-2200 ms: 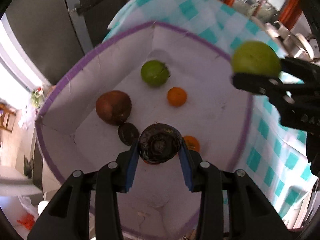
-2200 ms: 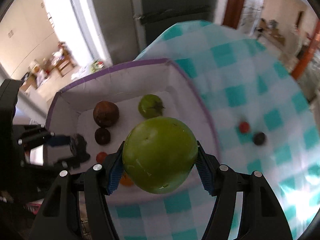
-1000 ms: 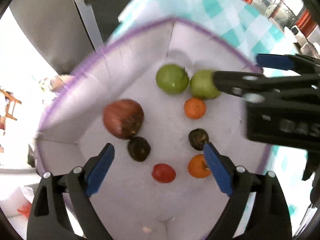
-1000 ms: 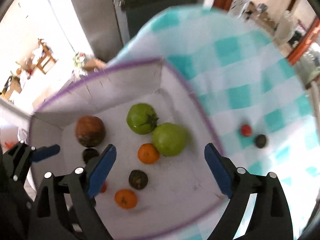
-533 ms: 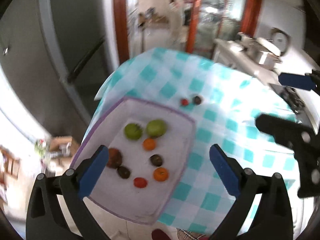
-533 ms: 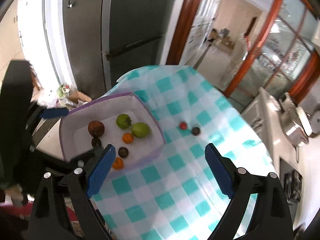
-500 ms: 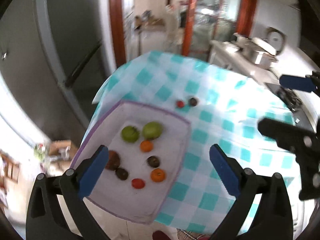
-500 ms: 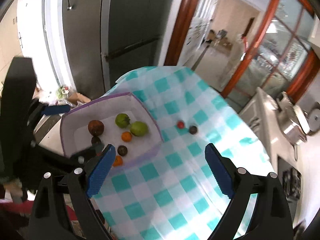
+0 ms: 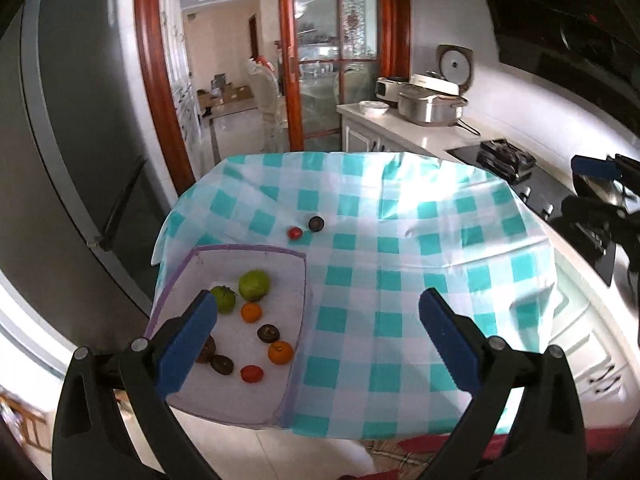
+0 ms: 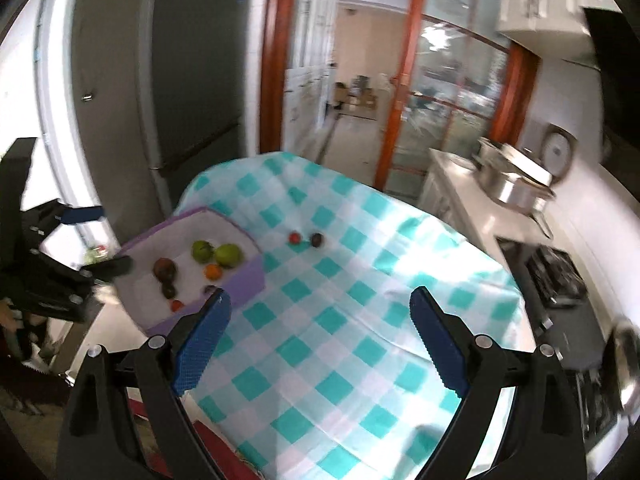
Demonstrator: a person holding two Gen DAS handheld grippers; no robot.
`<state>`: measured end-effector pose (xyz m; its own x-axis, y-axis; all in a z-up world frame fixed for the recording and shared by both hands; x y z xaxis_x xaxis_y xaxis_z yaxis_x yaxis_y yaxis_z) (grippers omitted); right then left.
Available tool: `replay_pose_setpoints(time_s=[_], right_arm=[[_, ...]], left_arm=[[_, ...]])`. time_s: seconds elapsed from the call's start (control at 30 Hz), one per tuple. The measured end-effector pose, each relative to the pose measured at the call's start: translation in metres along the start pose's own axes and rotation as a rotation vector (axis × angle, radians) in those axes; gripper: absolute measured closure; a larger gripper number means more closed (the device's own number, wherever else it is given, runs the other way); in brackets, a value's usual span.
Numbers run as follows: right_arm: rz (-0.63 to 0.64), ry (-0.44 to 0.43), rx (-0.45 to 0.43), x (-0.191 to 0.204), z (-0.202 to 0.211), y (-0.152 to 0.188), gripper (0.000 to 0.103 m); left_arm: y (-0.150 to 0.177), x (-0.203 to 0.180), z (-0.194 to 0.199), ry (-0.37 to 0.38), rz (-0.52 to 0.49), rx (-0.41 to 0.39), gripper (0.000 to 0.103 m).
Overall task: Organize fruits
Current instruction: 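Move both grippers back to the last red tomato and mushroom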
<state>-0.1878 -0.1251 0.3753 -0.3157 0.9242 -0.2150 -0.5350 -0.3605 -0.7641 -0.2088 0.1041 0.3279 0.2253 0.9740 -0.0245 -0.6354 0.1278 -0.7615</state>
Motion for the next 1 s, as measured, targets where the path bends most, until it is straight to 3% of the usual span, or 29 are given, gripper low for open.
replay_pose_setpoints(time_s=[0.23,0.47,0.57,0.8,1.0], right_arm=[[-0.121,0.051,0.067,-0.032,-0.012,0.040,0.015],[-0.109,0.078,0.140,-0.043,-0.056,0.053,0.015],[-0.113,0.065,0.162,-0.047,-0.101,0.042,0.015],[-0.132,0.025,0.185,-0.043,-0.208,0.012,0.015],[-0.103,-0.039,0.273,-0.034,-0.316,0.003,0.015]], left_arm=[[0.021,0.009,-0.010,0.011,0.005,0.034,0.002],[0.040,0.026,-0.073,0.037,0.107,0.164,0.002],[0.036,0.035,-0.099,0.024,0.137,0.178,0.002],[0.011,0.071,-0.183,0.010,0.318,0.238,0.002],[-0.027,0.075,-0.248,-0.005,0.336,0.202,0.002]])
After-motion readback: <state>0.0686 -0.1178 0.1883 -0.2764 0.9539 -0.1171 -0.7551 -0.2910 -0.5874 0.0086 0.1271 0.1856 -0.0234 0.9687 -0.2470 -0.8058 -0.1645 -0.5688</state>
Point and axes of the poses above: each gripper's, at about its wrist camera, not at the fingertips, and z roughly against the way its jaws point, x to its left, y to its underside, the point moved 1 cm from there along -z, roughly the way its jaws point, and after that the axes turned 8 degrees about y, right-handed, at the moved point
